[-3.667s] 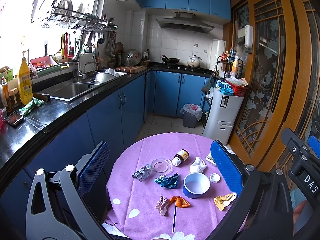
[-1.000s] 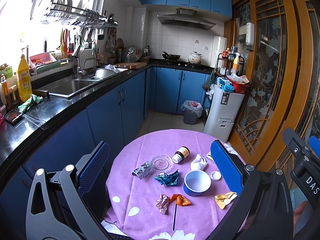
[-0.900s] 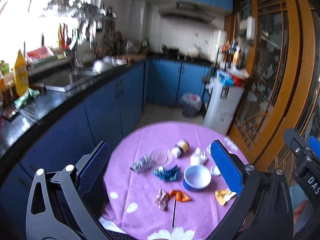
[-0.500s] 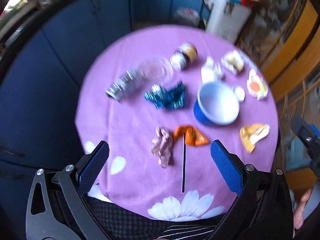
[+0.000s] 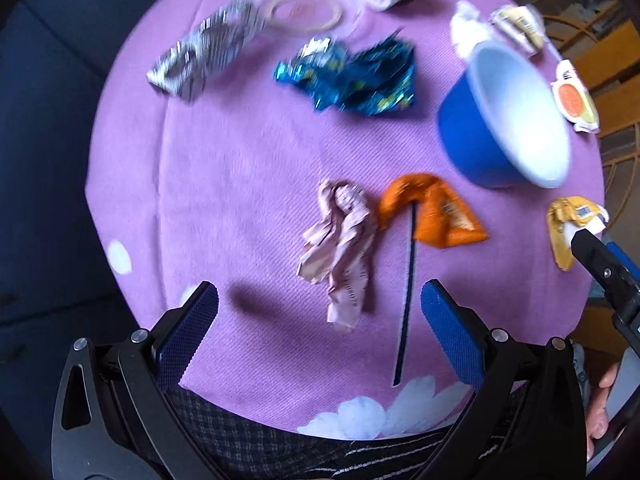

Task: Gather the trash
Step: 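Grasp the pink crumpled wrapper with the left tool while the right tool grasps the yellow wrapper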

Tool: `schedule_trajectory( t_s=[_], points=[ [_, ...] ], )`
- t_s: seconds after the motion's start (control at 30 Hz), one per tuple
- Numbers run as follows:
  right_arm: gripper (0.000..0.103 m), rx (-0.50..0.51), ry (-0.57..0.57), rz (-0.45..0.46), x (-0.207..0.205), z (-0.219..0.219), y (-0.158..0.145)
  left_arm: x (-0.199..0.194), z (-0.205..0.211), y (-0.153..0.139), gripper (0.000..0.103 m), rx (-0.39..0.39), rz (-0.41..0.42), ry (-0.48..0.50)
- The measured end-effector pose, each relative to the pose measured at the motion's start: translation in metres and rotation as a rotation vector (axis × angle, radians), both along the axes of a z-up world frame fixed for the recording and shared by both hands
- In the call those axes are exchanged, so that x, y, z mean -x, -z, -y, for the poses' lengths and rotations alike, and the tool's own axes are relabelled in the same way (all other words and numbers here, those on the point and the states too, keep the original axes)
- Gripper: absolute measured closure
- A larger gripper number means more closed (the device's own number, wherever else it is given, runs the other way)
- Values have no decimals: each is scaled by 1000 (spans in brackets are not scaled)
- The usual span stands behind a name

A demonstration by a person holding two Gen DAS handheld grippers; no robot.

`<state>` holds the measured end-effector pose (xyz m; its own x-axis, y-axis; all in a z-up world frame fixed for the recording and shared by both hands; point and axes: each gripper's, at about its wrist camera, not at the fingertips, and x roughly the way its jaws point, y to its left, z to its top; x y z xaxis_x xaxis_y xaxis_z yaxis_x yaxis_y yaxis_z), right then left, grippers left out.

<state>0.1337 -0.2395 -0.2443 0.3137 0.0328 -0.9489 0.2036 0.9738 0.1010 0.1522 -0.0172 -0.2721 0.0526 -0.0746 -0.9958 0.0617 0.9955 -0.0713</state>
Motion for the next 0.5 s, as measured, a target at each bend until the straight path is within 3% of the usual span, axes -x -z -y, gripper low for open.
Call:
schedule_trajectory(
  t_s=[0.27, 0.43, 0.47, 0.5],
  points=[
    [6, -20, -8, -42, -9, -3, 12, -19, 12, 9, 15, -28, 29, 1],
    [7, -10, -20, -46, -13, -6, 15, -27, 11, 2, 32, -28, 54, -3],
    [11, -14, -24, -47, -13, -7, 15, -28, 10, 1, 33, -32, 57, -6],
    [24, -15, -27, -50, -13, -9, 16, -30, 8, -2, 36, -30, 60, -12]
  ],
)
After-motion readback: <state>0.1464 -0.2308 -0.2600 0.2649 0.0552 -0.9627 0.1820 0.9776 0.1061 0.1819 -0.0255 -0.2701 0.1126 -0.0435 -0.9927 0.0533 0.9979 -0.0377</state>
